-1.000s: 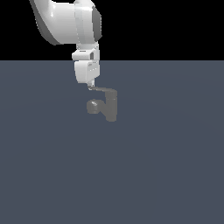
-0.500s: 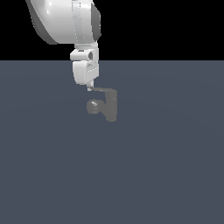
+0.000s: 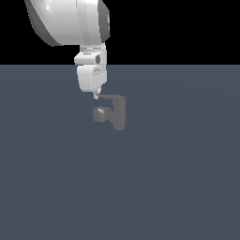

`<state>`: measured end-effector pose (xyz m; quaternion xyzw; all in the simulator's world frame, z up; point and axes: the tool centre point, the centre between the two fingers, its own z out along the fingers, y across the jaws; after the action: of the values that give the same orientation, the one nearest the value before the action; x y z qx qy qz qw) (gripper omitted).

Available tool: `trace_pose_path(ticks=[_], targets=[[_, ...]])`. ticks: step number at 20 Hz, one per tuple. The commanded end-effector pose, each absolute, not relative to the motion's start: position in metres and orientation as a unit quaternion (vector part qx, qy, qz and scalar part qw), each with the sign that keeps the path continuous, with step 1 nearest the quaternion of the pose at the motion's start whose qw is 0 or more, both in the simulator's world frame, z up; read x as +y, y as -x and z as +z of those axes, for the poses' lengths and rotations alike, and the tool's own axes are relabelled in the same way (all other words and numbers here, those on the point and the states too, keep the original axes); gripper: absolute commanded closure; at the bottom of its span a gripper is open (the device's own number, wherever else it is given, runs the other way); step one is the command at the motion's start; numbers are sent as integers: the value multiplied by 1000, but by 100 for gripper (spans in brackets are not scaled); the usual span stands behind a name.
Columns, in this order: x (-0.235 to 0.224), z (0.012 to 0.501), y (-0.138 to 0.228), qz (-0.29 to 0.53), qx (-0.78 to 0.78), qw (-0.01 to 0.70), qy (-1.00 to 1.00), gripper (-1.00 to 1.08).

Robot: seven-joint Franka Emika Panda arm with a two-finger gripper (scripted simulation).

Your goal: Turn on the faucet by rotating a designated handle.

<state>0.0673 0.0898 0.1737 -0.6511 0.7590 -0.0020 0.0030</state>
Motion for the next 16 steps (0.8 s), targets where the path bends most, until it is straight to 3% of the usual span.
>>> trace_pose_path(ticks=[1, 16], targets=[[82, 172, -59, -1, 761, 0, 648, 108], [68, 173, -23, 0, 761, 0, 649, 108]])
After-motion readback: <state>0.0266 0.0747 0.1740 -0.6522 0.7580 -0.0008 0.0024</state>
